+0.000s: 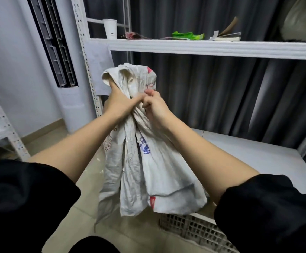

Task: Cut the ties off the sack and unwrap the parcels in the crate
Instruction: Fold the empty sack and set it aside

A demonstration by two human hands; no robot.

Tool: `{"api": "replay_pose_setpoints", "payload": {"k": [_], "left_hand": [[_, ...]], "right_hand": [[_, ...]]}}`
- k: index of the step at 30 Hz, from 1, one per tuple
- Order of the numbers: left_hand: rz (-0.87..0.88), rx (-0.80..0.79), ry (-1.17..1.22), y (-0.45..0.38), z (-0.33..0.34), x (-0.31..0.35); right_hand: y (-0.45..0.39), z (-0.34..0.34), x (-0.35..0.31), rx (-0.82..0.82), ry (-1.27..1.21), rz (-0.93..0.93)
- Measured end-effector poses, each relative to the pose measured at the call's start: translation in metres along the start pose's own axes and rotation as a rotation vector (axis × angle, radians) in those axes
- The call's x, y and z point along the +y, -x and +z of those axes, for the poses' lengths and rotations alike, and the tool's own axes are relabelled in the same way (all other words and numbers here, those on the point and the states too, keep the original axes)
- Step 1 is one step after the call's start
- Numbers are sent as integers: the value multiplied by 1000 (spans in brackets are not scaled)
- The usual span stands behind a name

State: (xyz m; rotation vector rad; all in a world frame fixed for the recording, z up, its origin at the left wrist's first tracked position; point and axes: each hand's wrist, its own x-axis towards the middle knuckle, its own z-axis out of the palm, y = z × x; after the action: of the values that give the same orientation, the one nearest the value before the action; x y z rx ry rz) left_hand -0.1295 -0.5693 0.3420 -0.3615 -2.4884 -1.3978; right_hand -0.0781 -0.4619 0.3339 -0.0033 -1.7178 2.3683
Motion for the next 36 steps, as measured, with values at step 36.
{"api": "replay_pose_setpoints", "payload": {"k": [36], "left_hand": [[-306,256,940,-53,-8,8]], "right_hand": [[145,-120,152,-239,1447,-102]]}}
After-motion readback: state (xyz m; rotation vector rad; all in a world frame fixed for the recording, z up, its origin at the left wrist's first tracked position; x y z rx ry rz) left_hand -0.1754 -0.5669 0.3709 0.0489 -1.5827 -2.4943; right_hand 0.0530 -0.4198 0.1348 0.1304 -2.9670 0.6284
